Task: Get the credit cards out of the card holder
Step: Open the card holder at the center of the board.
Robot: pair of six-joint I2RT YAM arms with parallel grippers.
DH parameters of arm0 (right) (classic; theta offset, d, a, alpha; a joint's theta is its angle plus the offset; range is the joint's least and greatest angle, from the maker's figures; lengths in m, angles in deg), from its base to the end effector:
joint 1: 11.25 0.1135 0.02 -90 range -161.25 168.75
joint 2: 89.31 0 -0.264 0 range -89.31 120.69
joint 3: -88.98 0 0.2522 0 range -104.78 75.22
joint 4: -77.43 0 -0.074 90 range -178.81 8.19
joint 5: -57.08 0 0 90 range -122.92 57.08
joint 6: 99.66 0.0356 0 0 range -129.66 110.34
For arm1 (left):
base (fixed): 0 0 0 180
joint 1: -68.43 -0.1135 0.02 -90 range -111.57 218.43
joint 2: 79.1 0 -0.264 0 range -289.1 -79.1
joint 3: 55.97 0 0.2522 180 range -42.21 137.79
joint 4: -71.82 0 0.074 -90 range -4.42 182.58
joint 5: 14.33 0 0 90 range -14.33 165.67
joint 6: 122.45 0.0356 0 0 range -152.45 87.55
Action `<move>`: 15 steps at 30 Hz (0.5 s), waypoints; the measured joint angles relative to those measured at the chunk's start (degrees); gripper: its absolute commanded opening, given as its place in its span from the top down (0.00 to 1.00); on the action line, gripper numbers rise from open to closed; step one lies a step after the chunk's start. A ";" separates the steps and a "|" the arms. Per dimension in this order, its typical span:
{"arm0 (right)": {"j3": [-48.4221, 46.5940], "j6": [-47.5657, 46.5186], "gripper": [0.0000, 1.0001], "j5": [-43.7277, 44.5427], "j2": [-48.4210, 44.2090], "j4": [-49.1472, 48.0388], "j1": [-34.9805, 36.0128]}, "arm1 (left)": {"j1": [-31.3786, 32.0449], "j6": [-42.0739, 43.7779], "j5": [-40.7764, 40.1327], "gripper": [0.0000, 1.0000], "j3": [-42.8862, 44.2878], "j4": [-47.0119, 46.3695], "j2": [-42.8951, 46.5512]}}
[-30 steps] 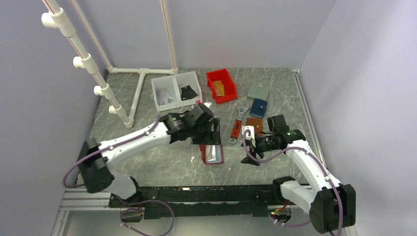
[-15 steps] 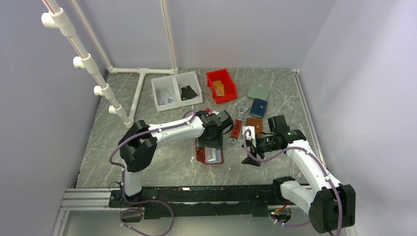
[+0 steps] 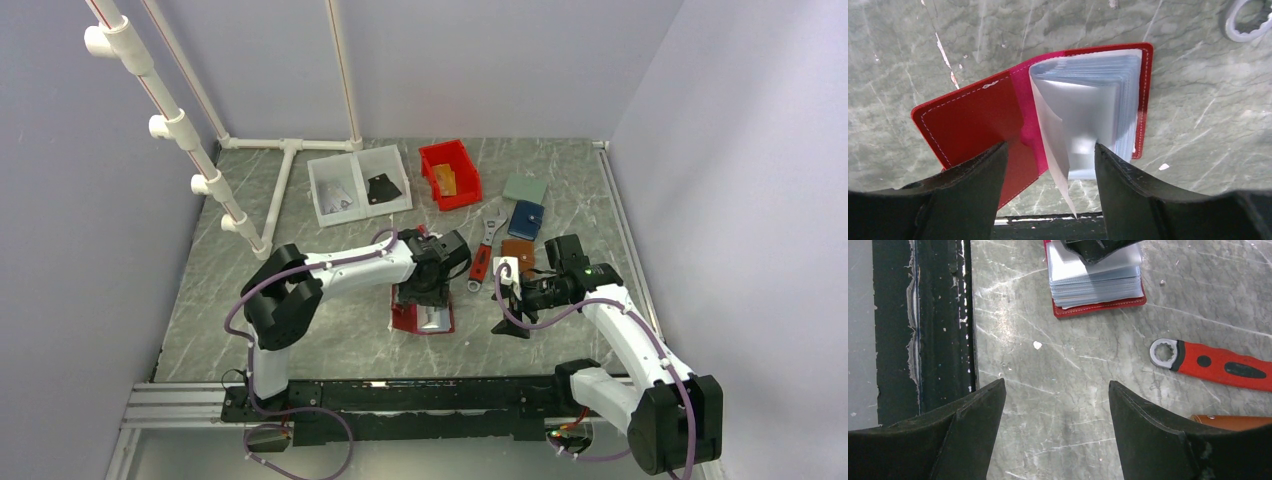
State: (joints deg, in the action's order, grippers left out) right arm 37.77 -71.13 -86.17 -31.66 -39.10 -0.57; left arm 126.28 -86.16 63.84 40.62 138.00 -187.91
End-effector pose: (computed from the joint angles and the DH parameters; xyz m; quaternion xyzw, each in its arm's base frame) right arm 0.1540 0.0581 0.2187 -0.5815 0.6654 0.3318 0.3301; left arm 0.2049 -0.3123 0.2034 0.0253 0.9893 -0.0255 0.1413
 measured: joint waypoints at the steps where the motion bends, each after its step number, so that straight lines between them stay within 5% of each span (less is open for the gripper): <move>1: 0.00 -0.02 0.22 0.00 0.00 -0.02 -0.02 | 0.00 0.07 -0.02 0.32 -0.37 -0.04 0.00; 15: 0.00 -0.07 0.22 -0.02 0.13 0.00 -0.04 | 0.00 5.46 3.37 0.27 -7.28 -8.17 9.84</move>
State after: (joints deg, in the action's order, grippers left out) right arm 37.77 -71.20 -86.20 -31.53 -39.10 -0.62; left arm 126.28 -80.70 67.20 33.34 129.83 -178.08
